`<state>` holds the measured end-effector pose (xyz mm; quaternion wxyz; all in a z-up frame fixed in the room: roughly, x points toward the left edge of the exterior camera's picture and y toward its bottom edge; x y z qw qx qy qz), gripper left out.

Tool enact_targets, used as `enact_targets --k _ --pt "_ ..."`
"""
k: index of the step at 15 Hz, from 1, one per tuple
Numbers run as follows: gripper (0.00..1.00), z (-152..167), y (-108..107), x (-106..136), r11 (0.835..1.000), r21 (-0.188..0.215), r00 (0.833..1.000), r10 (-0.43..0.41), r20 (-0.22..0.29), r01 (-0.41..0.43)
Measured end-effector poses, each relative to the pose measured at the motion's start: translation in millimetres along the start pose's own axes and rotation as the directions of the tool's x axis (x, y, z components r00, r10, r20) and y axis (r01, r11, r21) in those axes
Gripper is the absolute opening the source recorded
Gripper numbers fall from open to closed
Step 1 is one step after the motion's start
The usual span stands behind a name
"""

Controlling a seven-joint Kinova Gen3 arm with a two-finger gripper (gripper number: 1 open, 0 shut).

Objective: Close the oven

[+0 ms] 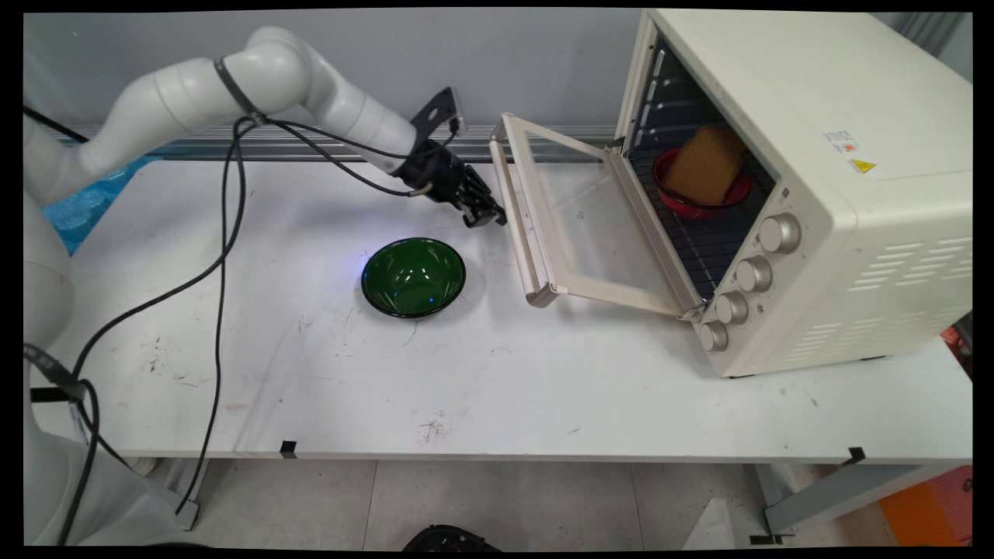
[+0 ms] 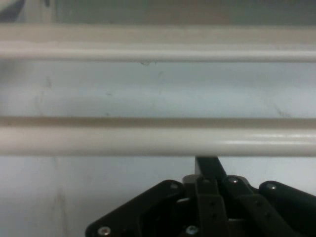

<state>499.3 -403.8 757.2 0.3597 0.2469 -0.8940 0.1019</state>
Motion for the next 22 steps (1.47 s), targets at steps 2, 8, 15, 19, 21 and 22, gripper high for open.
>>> enact_targets --k 2,8,15,19,21,22 --pt "0.0 10 -1 2 1.0 -0.005 1.0 0.011 -0.004 -0.011" --pt "0.0 27 -2 11 1.0 -0.008 0.999 0.024 -0.027 -0.025" --pt "0.0 24 0 39 1.0 -0.002 0.997 0.018 -0.076 -0.018" --pt "0.0 18 0 64 1.0 0.006 0.993 0.013 -0.116 -0.012" --pt "0.0 14 0 77 1.0 0.011 0.99 0.012 -0.137 -0.01" --pt "0.0 13 -1 85 1.0 0.013 0.989 0.011 -0.149 -0.009"
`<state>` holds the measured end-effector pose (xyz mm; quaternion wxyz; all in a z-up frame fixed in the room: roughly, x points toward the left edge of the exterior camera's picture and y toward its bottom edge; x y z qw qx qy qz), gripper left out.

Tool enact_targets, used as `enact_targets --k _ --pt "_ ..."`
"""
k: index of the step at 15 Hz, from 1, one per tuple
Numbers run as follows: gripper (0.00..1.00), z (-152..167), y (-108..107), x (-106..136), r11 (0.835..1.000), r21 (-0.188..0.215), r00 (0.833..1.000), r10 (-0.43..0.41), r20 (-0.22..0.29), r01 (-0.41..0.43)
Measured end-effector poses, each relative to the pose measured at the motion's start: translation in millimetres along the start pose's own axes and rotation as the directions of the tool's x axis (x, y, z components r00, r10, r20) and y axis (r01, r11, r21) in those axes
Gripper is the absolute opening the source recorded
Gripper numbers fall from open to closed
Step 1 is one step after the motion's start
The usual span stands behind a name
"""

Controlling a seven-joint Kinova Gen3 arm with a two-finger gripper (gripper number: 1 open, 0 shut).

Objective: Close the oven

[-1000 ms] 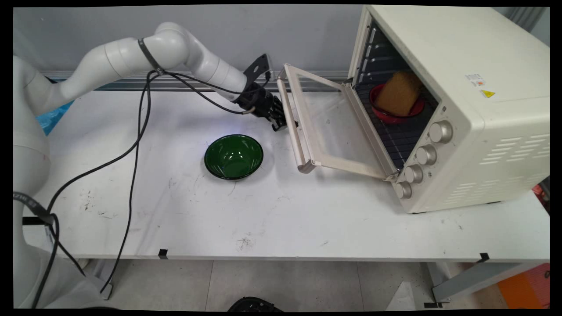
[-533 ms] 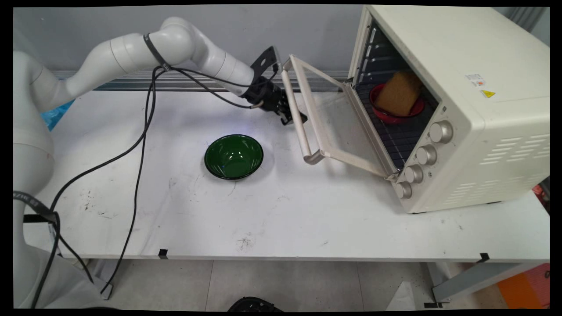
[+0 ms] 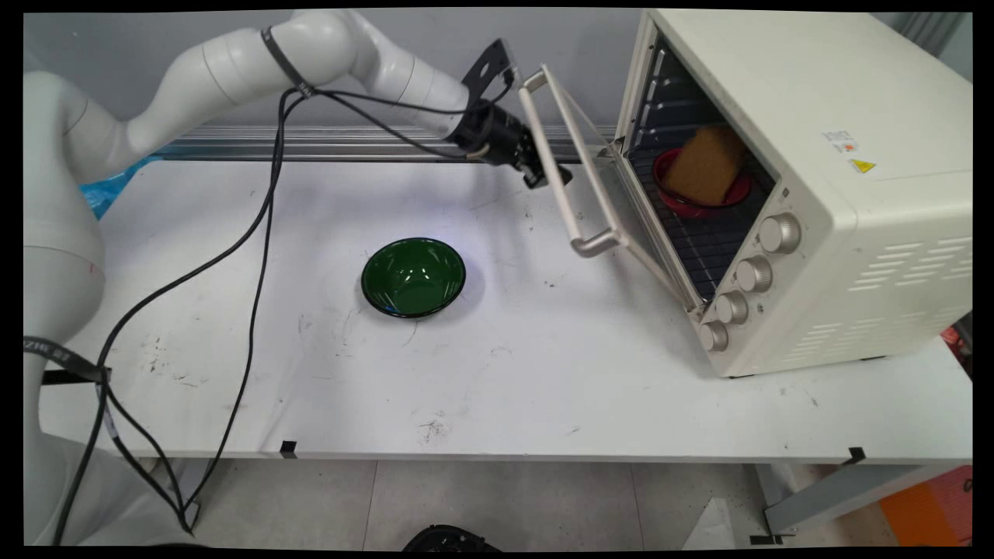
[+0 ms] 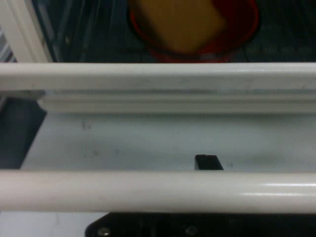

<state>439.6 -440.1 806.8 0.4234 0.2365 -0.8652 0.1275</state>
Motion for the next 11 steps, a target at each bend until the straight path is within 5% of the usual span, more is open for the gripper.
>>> enact_targets --k 11 --pt "0.0 -16 -2 58 1.0 0.02 0.997 0.003 -0.083 -0.002"
